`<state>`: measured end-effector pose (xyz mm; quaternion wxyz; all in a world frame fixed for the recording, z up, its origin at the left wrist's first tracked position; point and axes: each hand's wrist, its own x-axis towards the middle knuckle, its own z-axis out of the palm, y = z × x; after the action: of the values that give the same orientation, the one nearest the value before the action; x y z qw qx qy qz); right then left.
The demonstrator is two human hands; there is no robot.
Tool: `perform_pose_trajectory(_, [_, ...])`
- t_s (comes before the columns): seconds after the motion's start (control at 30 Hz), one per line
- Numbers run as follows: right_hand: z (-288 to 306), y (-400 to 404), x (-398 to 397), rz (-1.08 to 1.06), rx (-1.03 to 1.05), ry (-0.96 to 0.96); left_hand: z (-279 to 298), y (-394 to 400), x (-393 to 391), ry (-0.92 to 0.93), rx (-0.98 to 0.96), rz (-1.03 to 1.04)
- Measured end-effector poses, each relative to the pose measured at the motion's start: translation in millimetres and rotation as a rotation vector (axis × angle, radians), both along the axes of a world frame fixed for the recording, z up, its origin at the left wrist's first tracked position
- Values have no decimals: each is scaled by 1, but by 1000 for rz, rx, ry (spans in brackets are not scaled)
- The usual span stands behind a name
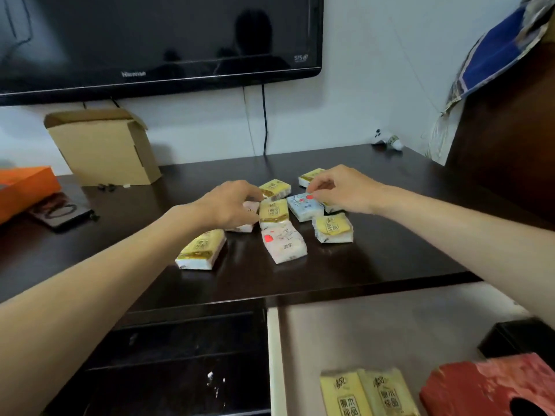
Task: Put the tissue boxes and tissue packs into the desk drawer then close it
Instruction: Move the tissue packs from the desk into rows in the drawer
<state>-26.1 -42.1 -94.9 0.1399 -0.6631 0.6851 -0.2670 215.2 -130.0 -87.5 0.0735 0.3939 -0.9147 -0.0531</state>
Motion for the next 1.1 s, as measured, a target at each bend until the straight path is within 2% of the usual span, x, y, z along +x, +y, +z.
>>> perform_pose_trajectory(0.17, [-7,-33,2,126,250,231,-13,-29,13,-105,180,-31])
perform_pose_trajectory(0.27, [-9,-43,1,141,310,220,-14,-39,13,-86,205,-33])
perform_pose_trajectory(0.47, [-4,-51,0,153,273,276,-13,-46,9,-92,145,-49])
perform_pose_trajectory(0.63, [7,-39,6,115,80,314,0,-41,10,-32,125,-42])
perform_pose_trajectory(0.73, [18,-15,10,79,-73,300,13,-27,12,-12,88,-35])
perform_pose_trajectory(0.8, [24,12,11,85,-97,236,23,-6,15,16,42,-25])
perform_pose_trajectory(0.97, [20,110,20,112,-34,162,29,87,23,197,76,-152])
perform_pose_trajectory(1.1, [-1,186,23,118,46,263,2,162,24,164,95,-245])
